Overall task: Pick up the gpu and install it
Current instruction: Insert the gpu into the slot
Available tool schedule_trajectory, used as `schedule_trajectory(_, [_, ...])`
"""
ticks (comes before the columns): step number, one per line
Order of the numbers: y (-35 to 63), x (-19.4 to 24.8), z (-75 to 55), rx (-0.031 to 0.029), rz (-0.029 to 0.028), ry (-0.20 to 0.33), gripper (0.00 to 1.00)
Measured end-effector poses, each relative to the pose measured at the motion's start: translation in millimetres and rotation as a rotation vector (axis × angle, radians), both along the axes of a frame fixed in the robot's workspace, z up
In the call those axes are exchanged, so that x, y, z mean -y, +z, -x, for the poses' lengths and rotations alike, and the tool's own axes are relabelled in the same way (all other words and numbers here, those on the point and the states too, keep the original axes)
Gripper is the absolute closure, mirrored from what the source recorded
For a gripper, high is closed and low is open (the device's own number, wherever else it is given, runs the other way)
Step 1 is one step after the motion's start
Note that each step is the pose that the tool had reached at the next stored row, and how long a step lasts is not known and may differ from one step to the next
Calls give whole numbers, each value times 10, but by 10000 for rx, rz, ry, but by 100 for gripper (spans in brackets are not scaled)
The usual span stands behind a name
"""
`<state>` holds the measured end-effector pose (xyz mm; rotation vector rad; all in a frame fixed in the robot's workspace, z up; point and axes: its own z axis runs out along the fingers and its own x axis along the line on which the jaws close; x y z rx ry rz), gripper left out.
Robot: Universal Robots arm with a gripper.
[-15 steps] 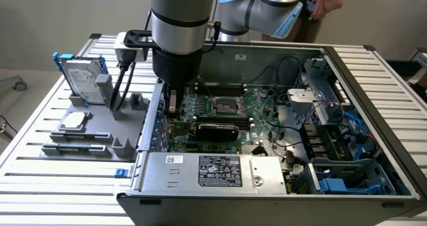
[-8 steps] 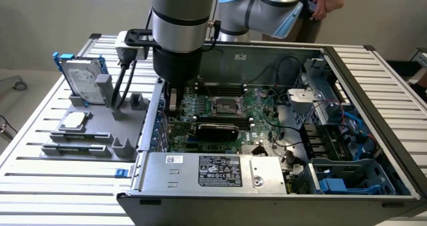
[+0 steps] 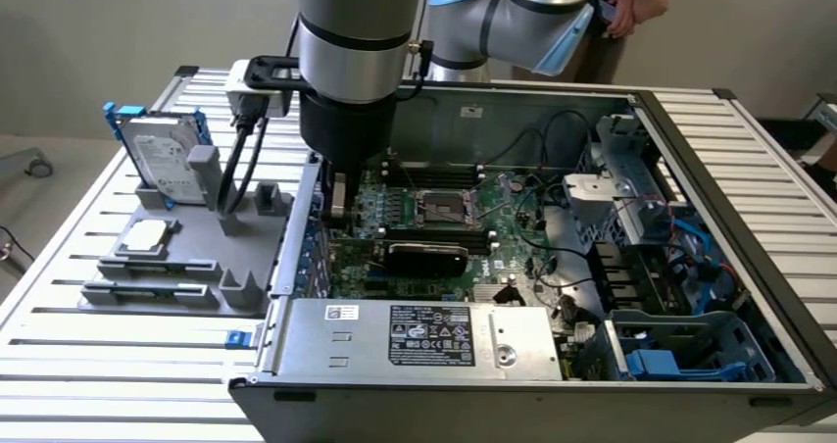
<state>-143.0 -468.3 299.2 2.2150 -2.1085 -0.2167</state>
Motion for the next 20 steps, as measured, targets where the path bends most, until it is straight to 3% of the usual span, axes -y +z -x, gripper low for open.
schedule_trajectory(14, [0, -31, 0, -111, 45, 0, 89])
schedule_trajectory(20, [0, -34, -1, -129, 79, 0, 89])
